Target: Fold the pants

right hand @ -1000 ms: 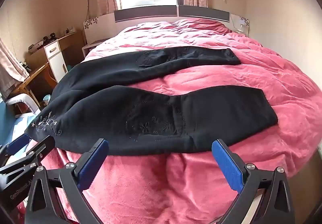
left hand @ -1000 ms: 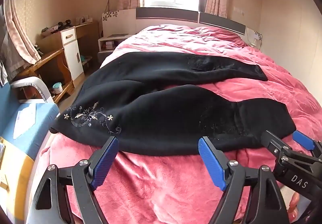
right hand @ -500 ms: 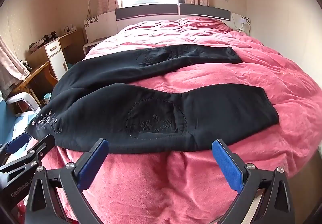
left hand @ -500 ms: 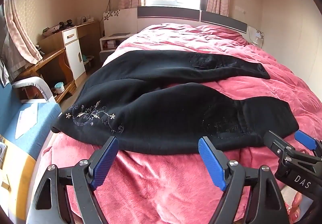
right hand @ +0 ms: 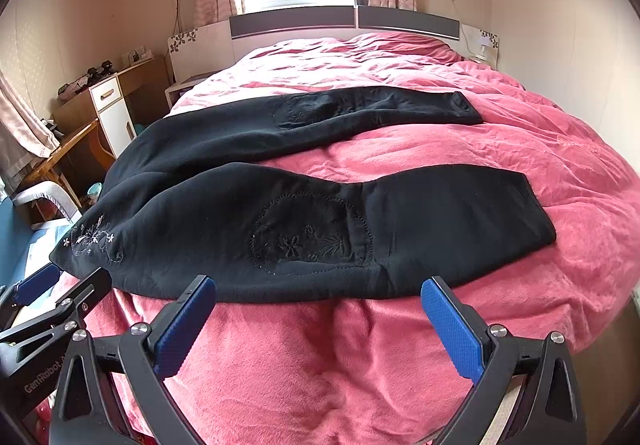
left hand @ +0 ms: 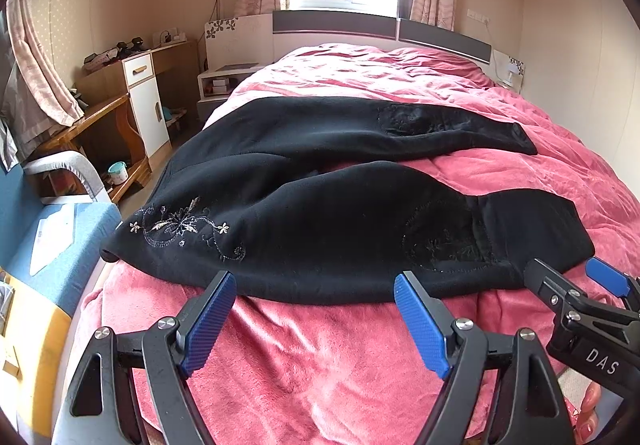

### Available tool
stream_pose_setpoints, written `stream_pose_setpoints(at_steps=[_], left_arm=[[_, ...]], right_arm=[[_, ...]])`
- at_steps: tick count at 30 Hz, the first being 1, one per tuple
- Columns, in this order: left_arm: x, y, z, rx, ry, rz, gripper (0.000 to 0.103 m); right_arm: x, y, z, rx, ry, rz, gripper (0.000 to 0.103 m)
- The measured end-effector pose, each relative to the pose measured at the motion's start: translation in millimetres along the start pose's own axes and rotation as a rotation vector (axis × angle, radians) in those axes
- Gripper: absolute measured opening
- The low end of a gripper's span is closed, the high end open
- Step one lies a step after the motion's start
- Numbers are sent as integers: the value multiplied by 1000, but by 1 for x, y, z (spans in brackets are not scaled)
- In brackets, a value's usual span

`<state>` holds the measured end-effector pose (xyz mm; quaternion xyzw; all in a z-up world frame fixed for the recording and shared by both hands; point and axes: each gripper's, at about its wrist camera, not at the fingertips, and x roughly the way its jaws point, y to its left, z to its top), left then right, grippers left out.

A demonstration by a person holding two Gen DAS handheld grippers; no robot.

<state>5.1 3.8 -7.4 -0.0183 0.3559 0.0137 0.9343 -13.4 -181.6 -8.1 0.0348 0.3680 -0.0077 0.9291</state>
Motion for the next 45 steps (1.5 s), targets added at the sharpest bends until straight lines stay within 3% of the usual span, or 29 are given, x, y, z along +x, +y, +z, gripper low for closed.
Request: stream_pose_setpoints(at_steps=[35,39,41,45], left_arm=[[13,5,-7,-8,45,5,83],[26,10,-7,-39,136,-53,83],[37,19,-9,-102,207,-117,83],[52,34,-15,-200,292,-142,83]], right_arm=[[7,0,-4,1,27,6,103],[15,-4,-7,22,63,13,103],[19,-9,-9,38,82,11,103],[32,-25,-9,62,117,-26,103]])
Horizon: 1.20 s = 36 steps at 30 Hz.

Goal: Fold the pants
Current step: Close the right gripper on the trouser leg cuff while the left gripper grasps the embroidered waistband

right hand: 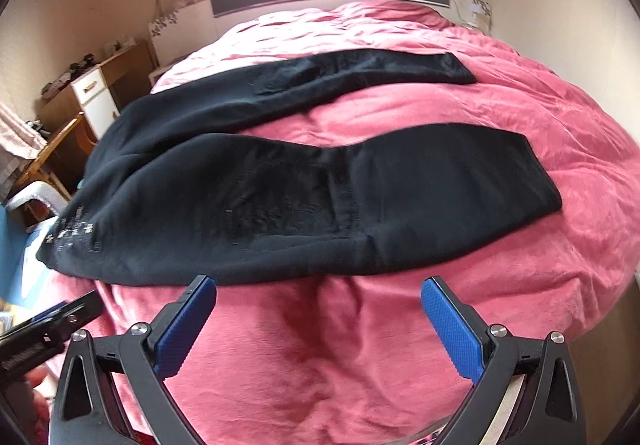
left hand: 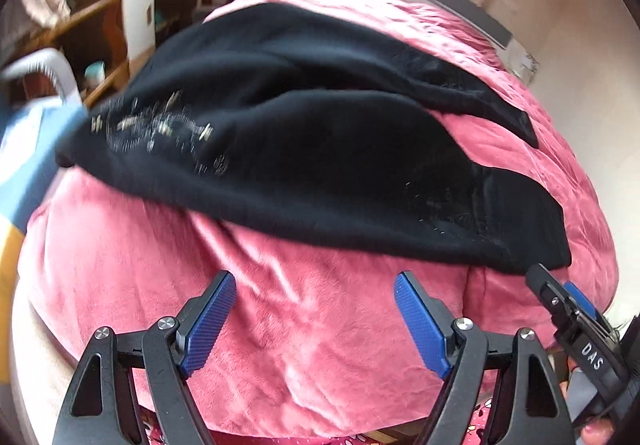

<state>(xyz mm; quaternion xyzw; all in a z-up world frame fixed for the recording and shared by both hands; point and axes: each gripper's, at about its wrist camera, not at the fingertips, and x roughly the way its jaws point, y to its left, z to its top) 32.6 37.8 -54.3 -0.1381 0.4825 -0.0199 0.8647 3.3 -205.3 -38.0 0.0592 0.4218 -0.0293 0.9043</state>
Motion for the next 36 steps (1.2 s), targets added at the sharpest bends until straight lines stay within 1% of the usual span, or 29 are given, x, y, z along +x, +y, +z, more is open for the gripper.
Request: stream_pose_setpoints(at_steps=[2,4,5,7,9,10,12,13,15,18,21,23,24,25,27,29,32,36], left_arm=[[0,5,2,11,-13,0,83],[-3,9,4,26,-52,-5,83],[-5,12,6,42,-77,-25,83],[-8,22,9,39,-116,-38,83],[-10,35,12,7,-148,-17,83],[-8,41,14,-7,-146,-10,83],[-6,58,19,-57,-142,-11,72],[-5,64,22,-83,-137,-10,71],[-2,79,25,-148,-119,11,70],[1,98,27,-198,-117,7,69],[-1,106,25,-187,-151,24,69],[-3,109,25,-166,-169,22,69],[-1,109,27,-165,-169,19,69],[1,111,28,-167,-168,9,69],[4,115,29,-170,-158,-24,68],[5,123,30,-192,-163,-55,66],[3,135,31,-247,-195,-55,65],[-2,149,32,-310,-221,-45,65]], right_arm=[[5,-11,3,23,5,-12,103],[11,-28,8,64,22,-29,103],[14,-36,10,85,27,-35,103],[21,-59,15,142,41,-56,103],[30,-80,20,204,65,-75,103],[35,-96,21,250,83,-80,103],[40,-121,21,324,101,-86,103],[42,-129,22,348,102,-90,103],[46,-148,22,394,97,-108,100],[53,-173,23,431,94,-132,97],[59,-196,24,484,71,-107,93],[64,-209,25,520,61,-84,84],[67,-218,25,551,56,-62,82],[69,-225,25,573,49,-44,77],[73,-236,24,613,34,-4,74],[77,-245,24,642,19,24,70],[80,-255,25,672,-4,60,63],[87,-259,26,702,-12,77,62]])
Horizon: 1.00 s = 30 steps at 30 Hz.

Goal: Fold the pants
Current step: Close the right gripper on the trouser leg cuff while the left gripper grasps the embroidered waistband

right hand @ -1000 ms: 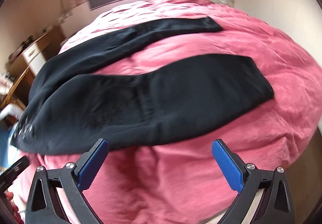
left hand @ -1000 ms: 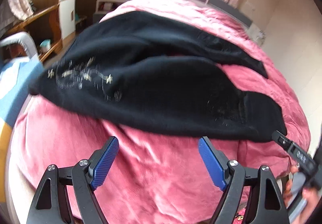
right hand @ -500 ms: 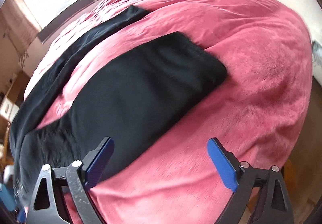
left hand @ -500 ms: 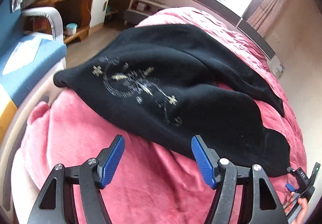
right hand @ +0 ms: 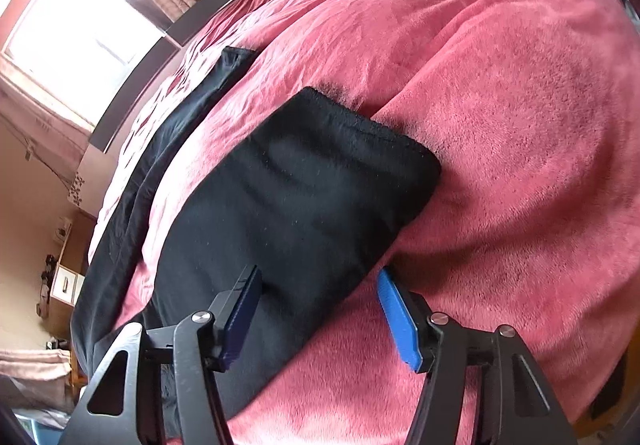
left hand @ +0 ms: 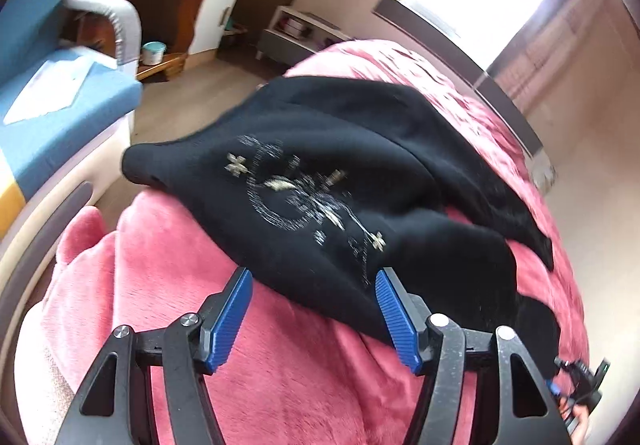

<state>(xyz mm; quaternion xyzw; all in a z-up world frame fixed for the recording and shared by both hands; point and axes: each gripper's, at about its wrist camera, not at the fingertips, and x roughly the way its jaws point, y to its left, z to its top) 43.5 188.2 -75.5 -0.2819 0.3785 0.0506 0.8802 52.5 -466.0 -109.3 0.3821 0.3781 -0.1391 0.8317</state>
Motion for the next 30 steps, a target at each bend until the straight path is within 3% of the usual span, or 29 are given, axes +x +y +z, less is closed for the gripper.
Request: stream_pose_setpoints(at_steps=[3,7,11,16,19,30], left_arm=[[-7,5,2,2,-41,36,65],[-4,7,8,3,-45,41,65],[-3,14,12,-28,-35,10,65],[-6,25,16,-72,-42,-28,65],[-9,36,20,-117,-63,10,65],[22,99,42,-417,-7,2,62]], right_arm=[[2,-3,4,14,-8,14,59],[8,-4,9,24,-3,34,33],[12,-4,8,4,10,5,22],[13,-2,6,-23,9,-10,21],[15,0,3,-43,3,-27,21],[22,-1,0,-80,26,-52,21]])
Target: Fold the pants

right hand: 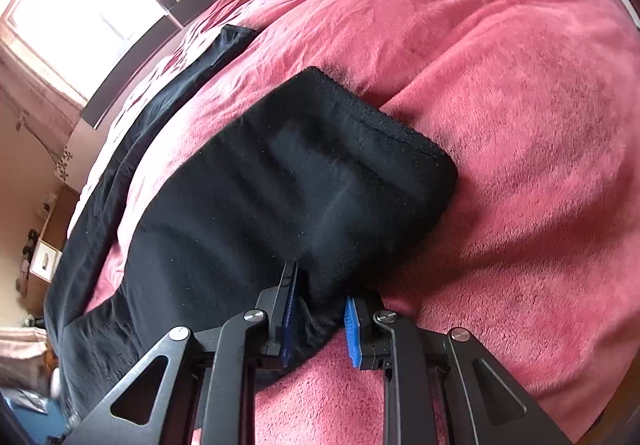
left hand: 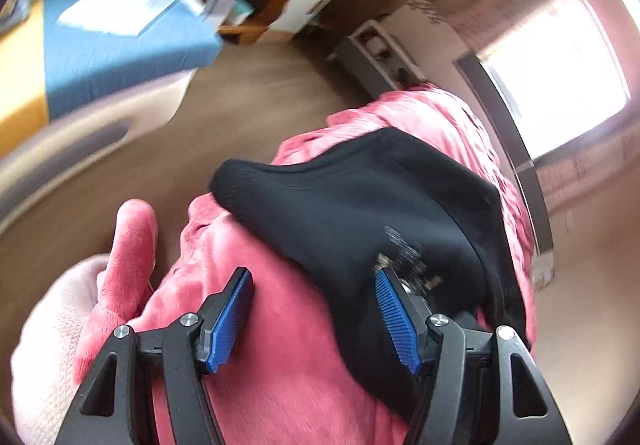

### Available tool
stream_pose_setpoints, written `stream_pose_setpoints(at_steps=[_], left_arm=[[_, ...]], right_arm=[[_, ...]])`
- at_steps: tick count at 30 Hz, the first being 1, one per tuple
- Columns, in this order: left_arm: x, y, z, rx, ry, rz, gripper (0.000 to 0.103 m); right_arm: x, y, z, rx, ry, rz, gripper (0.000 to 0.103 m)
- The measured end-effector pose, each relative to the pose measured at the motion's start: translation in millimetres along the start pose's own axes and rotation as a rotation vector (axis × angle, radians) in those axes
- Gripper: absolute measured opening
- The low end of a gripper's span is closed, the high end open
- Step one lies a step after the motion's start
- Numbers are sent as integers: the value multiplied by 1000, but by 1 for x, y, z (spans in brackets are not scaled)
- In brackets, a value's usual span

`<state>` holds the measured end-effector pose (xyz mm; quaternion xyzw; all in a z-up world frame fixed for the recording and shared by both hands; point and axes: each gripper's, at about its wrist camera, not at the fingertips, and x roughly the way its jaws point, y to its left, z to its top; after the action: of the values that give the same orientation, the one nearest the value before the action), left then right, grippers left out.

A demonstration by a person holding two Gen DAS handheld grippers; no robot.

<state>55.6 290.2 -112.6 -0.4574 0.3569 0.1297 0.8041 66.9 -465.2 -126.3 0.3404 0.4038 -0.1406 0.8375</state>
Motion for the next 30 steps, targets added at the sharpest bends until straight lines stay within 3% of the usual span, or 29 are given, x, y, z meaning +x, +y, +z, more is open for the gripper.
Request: stream_pose_setpoints(at_steps=[2,6,9,14,18,23,30], left_arm=[[7,4,6,-30,4,-29,56],[22,2,17,-72,39,-98,26],[25,-1,20,-81,59,-142,8],[-9,-21,17,44,-54,-157,7],[-37,-38,13,130,-97,-193,6],[-72,-53,8,199,-164,-212,6],[-110,-47,-12,278,-166,-194,6]], right_arm=[[1,-4,0,14,7,12,21],[1,-3,-2,-5,-1,6,20],[-4,-2,-1,-5,-12,10,12],[-22,3,8,-18,-65,12,8],[-41,10,16,-32,-104,19,8],[-63,21,21,-79,-159,-35,7],[-96,3,27,-50,-175,-46,7]])
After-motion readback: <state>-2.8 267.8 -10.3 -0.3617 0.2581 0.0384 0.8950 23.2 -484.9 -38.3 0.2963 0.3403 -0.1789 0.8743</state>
